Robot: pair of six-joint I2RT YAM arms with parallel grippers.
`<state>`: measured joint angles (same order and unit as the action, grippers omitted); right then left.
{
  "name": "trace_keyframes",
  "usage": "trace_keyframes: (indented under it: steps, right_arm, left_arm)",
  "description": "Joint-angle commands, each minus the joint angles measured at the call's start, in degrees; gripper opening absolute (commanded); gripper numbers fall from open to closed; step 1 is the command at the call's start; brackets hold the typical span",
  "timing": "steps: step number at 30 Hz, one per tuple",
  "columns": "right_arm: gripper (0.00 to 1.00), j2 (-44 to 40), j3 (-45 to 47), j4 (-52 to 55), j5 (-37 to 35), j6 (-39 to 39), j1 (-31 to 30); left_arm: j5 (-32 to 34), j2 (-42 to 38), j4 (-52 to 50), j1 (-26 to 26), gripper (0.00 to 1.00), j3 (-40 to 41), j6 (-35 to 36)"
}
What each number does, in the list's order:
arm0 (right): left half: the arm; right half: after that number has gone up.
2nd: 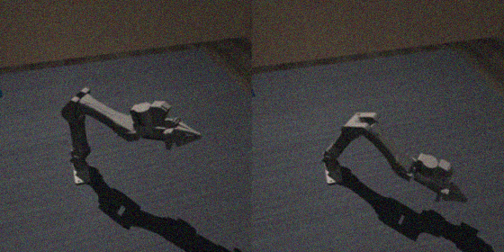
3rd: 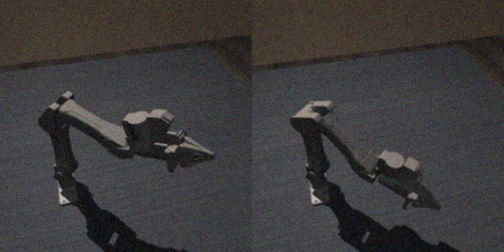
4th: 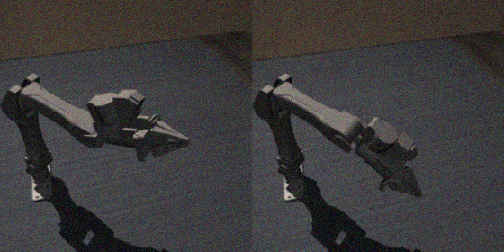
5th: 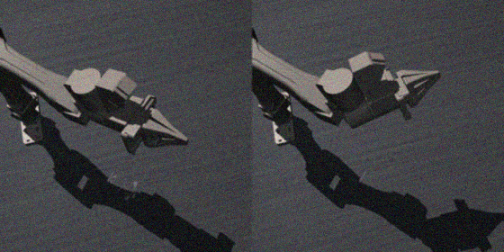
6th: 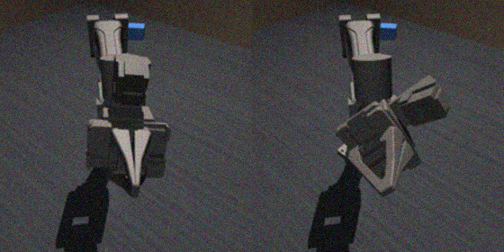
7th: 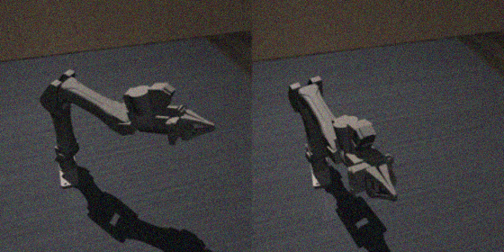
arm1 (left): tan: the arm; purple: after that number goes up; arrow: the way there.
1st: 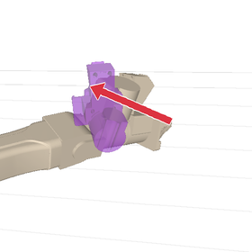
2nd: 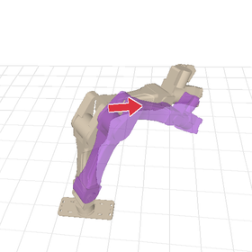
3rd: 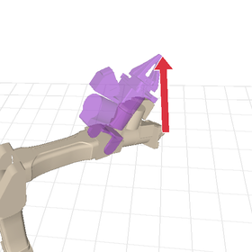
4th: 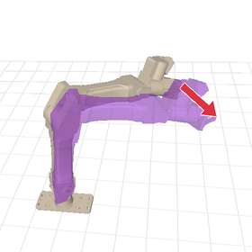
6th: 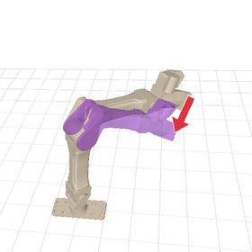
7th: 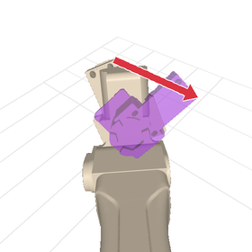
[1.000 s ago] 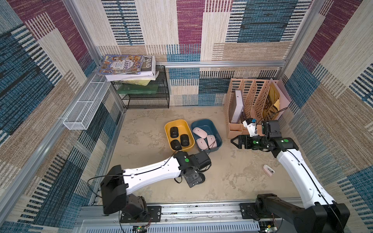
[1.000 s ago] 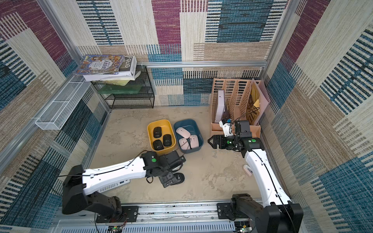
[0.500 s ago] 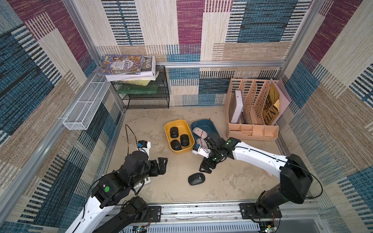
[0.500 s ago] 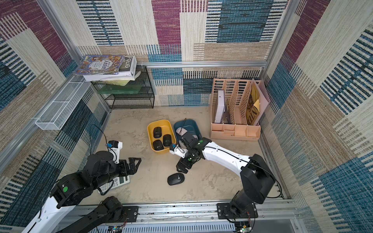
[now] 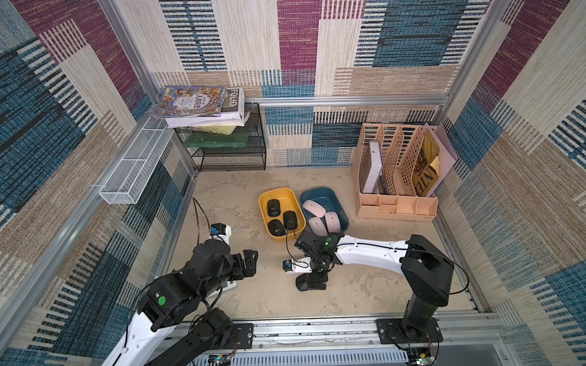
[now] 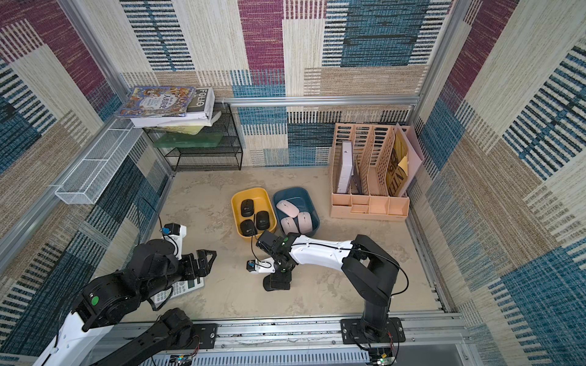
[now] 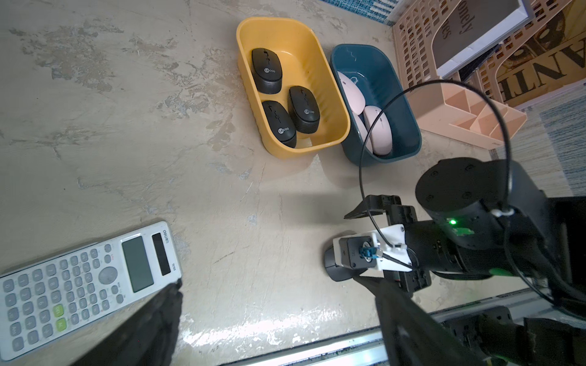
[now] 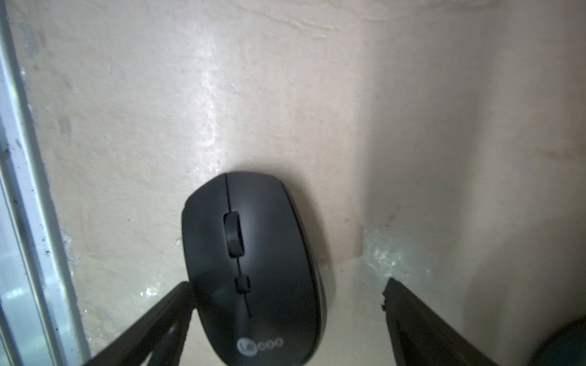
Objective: Place the mice by color into the storage box
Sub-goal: Pick up the mouse from the center of the board.
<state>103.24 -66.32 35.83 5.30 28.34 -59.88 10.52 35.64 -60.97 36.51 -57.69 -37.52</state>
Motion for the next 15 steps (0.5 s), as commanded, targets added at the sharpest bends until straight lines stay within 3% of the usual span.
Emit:
trace_keyframes:
  steps: [1, 9, 15]
  right_arm:
    - [0.96, 1.9, 0.2, -0.3, -2.5, 1.5, -1.5]
    - [0.99, 3.0, -0.3, -1.6, -0.9, 0.6, -1.7]
    - [0.63, 3.2, -0.6, -0.8, -0.2, -1.6, -0.9]
  left_arm:
    - [1.1, -0.4, -1.2, -0.1, 0.99, 0.3, 0.1]
    - [2.2, -1.5, -2.2, -0.1, 0.99, 0.6, 0.0]
    - [1.6, -1.5, -1.8, -0.1, 0.99, 1.0, 0.7]
